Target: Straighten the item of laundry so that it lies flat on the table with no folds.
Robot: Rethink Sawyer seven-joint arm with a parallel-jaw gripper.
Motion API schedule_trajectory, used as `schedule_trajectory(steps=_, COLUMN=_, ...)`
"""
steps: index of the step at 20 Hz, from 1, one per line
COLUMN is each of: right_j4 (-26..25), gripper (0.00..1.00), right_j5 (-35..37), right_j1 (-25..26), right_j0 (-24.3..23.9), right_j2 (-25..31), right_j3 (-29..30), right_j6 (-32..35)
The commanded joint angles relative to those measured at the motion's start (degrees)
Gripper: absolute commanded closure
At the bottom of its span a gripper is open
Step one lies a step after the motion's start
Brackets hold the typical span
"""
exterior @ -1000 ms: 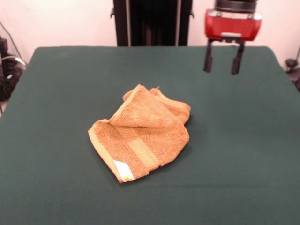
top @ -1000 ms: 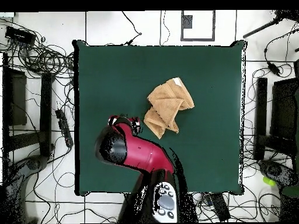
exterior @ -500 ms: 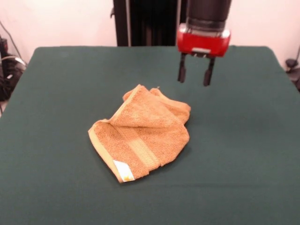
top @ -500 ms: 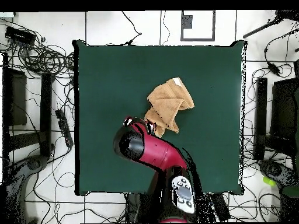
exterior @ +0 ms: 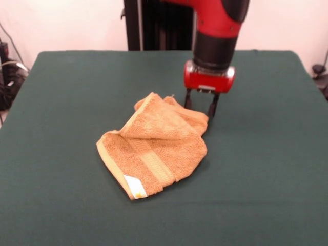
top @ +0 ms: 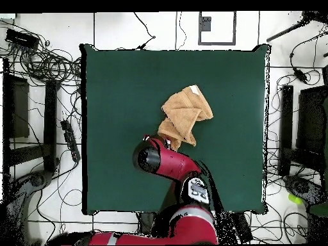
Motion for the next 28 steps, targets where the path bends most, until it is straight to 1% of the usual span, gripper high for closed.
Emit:
schedule_trajectory(steps=1, right_j4=-1.7, gripper=0.0, right_j5=-8.4, right_j1=14.4, right_j0=-0.3, right_j2=2.5, right_j3=-9.9, right_j6=7.8)
schedule_trajectory(steps=4, right_j4=-2.6, gripper=0.0, right_j5=-10.8, right_j1=21.9, right_j0=-2.5, right_j2=3.5, right_j3=-17.2, right_j6=6.0)
schedule_trajectory(steps=5, right_j4=-3.7, gripper=0.0, right_j5=-11.8, right_j1=24.3, right_j0=-3.8, right_j2=4.5, right_j3=-19.7, right_j6=5.4)
schedule_trajectory(steps=7, right_j4=-4.5, gripper=0.0, right_j5=-13.5, right_j1=28.0, right_j0=-4.3, right_j2=4.2, right_j3=-24.0, right_j6=5.0)
schedule_trajectory(steps=10, right_j4=-6.7, gripper=0.0, right_j5=-15.8, right_j1=32.1, right_j0=-5.0, right_j2=4.2, right_j3=-29.2, right_j6=5.3)
schedule_trajectory(steps=13, right_j4=-8.6, gripper=0.0, right_j5=-16.1, right_j1=34.7, right_j0=-5.6, right_j2=4.7, right_j3=-32.9, right_j6=6.0)
schedule_trajectory(steps=15, right_j4=-4.7, gripper=0.0, right_j5=-16.2, right_j1=36.8, right_j0=-2.6, right_j2=1.3, right_j3=-35.1, right_j6=8.0)
schedule_trajectory(steps=17, right_j4=-3.0, gripper=0.0, right_j5=-16.5, right_j1=38.1, right_j0=-1.2, right_j2=-0.2, right_j3=-36.4, right_j6=9.6)
schedule_trajectory(steps=20, right_j4=-4.8, gripper=0.0, right_j5=-15.9, right_j1=37.2, right_j0=-1.9, right_j2=0.9, right_j3=-35.7, right_j6=11.0)
schedule_trajectory(steps=23, right_j4=-7.6, gripper=0.0, right_j5=-12.8, right_j1=33.3, right_j0=-3.6, right_j2=3.7, right_j3=-31.7, right_j6=12.5)
schedule_trajectory(steps=28, right_j4=-6.1, gripper=0.0, right_j5=-10.4, right_j1=28.0, right_j0=-2.1, right_j2=3.9, right_j3=-25.4, right_j6=17.6)
